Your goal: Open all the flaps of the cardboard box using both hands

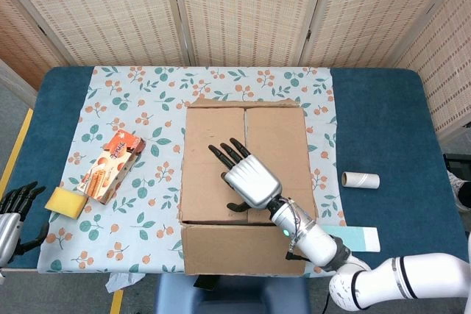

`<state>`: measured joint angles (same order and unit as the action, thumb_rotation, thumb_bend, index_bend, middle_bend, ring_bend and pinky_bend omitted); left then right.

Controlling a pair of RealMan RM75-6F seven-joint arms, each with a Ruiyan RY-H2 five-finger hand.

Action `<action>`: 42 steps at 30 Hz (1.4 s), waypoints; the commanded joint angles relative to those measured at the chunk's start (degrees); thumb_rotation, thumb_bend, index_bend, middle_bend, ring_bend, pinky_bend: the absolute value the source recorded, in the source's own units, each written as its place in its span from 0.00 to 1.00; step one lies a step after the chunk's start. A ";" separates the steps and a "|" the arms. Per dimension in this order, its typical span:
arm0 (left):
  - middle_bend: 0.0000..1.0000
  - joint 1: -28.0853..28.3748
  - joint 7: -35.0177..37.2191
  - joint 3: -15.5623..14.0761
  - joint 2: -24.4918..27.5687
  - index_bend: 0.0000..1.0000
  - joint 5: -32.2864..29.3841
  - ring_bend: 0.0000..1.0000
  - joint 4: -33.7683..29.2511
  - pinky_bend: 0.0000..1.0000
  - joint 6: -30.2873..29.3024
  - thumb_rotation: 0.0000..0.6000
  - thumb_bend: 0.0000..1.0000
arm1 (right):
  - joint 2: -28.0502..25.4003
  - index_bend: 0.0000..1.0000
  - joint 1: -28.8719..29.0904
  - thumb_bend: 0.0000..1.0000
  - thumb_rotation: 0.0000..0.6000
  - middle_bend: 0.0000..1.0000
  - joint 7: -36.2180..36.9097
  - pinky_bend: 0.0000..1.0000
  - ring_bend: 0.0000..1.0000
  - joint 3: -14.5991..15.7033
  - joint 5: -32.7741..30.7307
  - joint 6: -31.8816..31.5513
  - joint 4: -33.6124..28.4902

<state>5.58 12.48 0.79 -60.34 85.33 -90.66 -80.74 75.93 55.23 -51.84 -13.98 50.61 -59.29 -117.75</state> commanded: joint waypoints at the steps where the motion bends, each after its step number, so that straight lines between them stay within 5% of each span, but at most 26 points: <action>1: 0.09 0.05 0.16 0.05 -0.01 0.14 -0.08 0.01 0.11 0.00 0.08 1.00 0.51 | 1.40 0.66 1.18 0.23 0.66 0.00 -0.62 0.00 0.00 0.11 -0.31 -1.25 2.06; 10: 0.09 0.21 0.38 0.17 -0.03 0.14 -0.51 0.01 0.28 0.00 0.53 1.00 0.51 | 2.13 0.68 2.91 0.23 0.65 0.00 -2.10 0.00 0.00 2.10 -1.13 -1.84 5.25; 23: 0.09 0.04 1.13 0.24 0.07 0.14 -0.46 0.00 0.35 0.00 0.15 1.00 0.50 | 0.61 0.46 4.91 0.20 0.55 0.00 0.01 0.00 0.00 4.20 -3.11 1.16 6.67; 42: 0.09 0.12 0.26 0.43 -0.17 0.14 -0.95 0.00 0.36 0.00 0.35 1.00 0.51 | -1.50 0.51 5.97 0.21 0.55 0.00 2.23 0.00 0.00 6.96 -6.06 1.93 7.77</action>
<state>5.70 12.74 1.23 -60.51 84.39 -90.29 -80.39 74.60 61.10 -49.70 -7.14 44.82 -57.48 -109.98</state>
